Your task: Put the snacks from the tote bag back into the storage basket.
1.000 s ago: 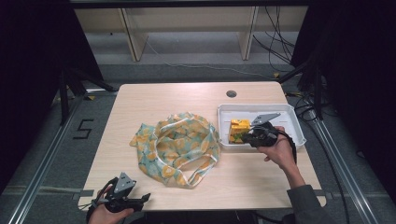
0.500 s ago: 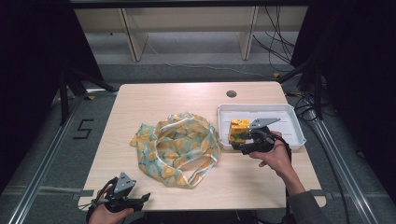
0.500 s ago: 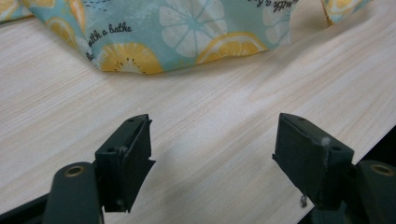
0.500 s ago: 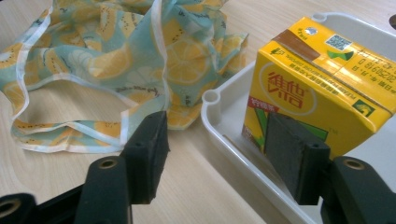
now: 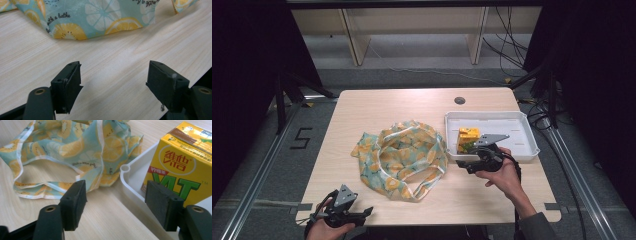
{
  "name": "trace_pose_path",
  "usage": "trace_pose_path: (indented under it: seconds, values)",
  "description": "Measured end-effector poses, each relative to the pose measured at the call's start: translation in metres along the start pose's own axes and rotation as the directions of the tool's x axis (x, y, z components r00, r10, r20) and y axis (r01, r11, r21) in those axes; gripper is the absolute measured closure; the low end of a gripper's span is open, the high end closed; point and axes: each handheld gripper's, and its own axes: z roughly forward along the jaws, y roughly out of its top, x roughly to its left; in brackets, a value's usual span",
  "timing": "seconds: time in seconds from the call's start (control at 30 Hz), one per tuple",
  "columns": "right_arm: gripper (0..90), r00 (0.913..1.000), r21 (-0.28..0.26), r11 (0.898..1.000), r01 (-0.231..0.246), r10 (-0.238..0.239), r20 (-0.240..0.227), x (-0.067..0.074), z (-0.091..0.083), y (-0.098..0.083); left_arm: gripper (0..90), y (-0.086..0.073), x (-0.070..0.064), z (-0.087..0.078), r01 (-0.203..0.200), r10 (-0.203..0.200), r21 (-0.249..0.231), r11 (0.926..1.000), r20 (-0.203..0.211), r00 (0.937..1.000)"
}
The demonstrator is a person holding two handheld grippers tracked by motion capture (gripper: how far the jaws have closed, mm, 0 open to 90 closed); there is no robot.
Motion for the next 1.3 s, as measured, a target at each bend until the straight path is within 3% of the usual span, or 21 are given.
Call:
trace_pose_path:
  seconds: [0.1,0.13,0.2,0.4,0.43,0.8,1.07,1.13,1.17,1.3]
  values:
    - [32.4,0.9999,0.023,1.000,-0.009,0.009,0.013,0.003,0.000,-0.002,26.9,0.000,-0.001,0.000,0.011,-0.011,-0.007,0.9999,-0.002,0.9999]
    - [32.4,1.0000,0.013,1.000,0.007,-0.007,0.004,0.003,0.001,-0.003,26.9,0.000,0.000,0.000,0.008,-0.008,-0.004,1.0000,-0.001,1.0000]
    - [31.5,0.9999,0.009,1.000,-0.003,0.003,0.016,0.005,0.001,-0.006,26.9,0.000,0.000,0.000,0.008,-0.008,-0.006,1.0000,-0.001,1.0000]
    - [30.6,0.9997,0.022,1.000,-0.022,0.021,0.010,0.010,0.002,-0.013,26.8,0.000,0.000,0.000,0.005,-0.005,-0.004,1.0000,-0.005,1.0000]
    - [30.5,0.9999,0.016,1.000,-0.004,0.004,0.013,0.009,0.002,-0.014,26.9,0.000,0.000,0.000,0.005,-0.005,-0.004,1.0000,-0.002,1.0000]
    - [29.5,1.0000,0.037,0.999,-0.003,0.003,-0.003,0.015,0.003,-0.025,26.9,0.000,0.000,0.000,0.004,-0.004,-0.004,1.0000,-0.002,1.0000]
    - [25.4,0.9998,0.059,0.998,-0.021,0.021,-0.006,0.023,0.001,-0.035,26.8,0.000,-0.001,0.001,0.011,-0.011,-0.004,0.9999,-0.006,0.9999]
    - [25.2,0.9999,0.034,0.999,-0.014,0.014,0.002,0.024,0.003,-0.037,26.8,0.000,-0.001,0.001,0.011,-0.011,-0.004,0.9999,-0.005,0.9999]
    - [24.6,0.9999,0.063,0.998,-0.012,0.012,-0.005,0.024,0.001,-0.039,26.7,0.000,-0.001,0.001,0.007,-0.007,-0.003,1.0000,-0.006,1.0000]
    - [23.5,0.9998,0.061,0.998,-0.018,0.017,0.005,0.026,0.000,-0.043,26.7,0.000,-0.001,0.001,0.006,-0.006,-0.003,1.0000,-0.007,1.0000]
